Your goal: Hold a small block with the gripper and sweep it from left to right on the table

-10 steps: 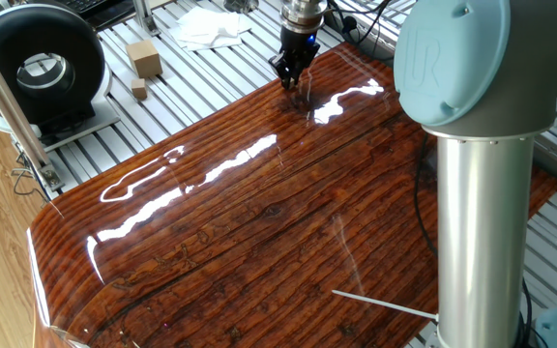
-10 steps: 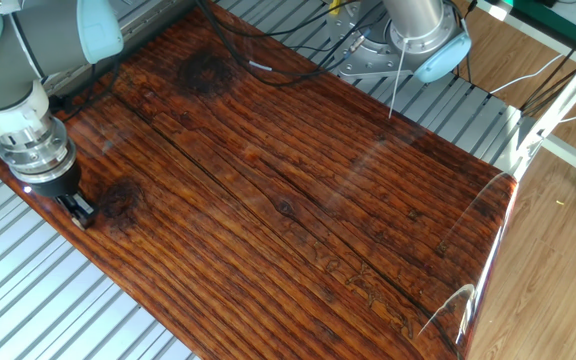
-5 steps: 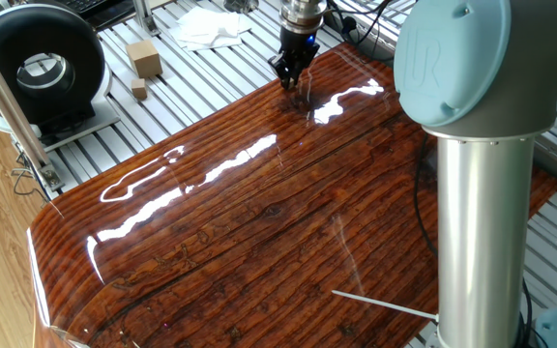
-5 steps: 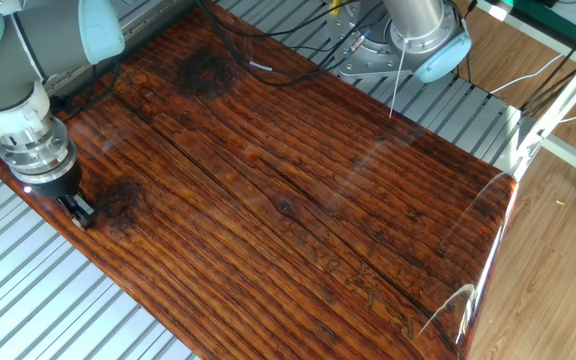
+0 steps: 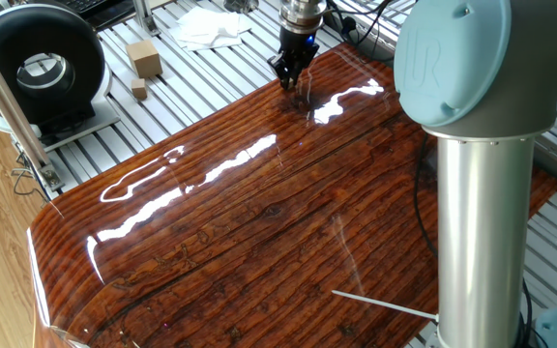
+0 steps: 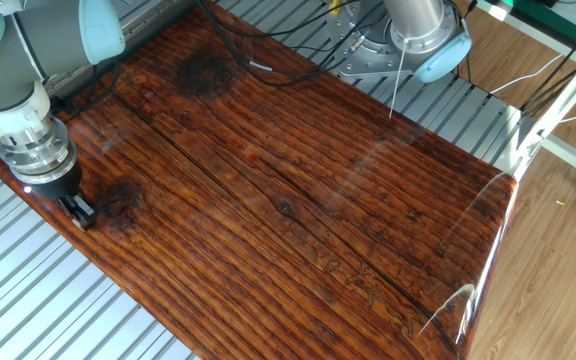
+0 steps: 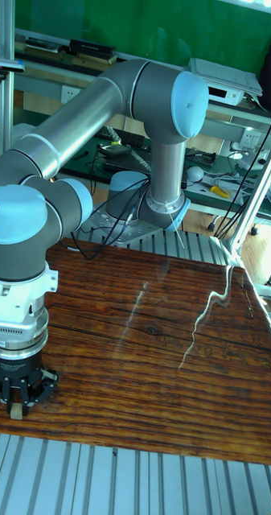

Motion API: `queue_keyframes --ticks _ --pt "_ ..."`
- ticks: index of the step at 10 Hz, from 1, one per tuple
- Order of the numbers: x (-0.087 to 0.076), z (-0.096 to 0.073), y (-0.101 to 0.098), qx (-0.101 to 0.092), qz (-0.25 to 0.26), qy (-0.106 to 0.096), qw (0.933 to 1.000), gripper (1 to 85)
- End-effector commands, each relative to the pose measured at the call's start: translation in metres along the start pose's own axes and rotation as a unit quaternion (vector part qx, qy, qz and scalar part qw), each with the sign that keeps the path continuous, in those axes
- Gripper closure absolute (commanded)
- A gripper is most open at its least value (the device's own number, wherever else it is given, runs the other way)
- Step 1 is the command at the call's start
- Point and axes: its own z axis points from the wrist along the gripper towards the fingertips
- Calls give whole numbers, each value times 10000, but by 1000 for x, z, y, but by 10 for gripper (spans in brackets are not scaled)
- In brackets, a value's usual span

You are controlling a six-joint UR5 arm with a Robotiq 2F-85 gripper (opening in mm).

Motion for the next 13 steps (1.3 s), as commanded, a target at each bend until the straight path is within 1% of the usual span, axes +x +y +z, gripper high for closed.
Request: queue_keyframes --ticks 1,5,13 --pt "-1 -1 2 -62 55 -25 10000 847" --pt "-1 -1 4 -39 75 -33 10000 847" --pt "-2 -1 5 -56 138 -56 9999 847"
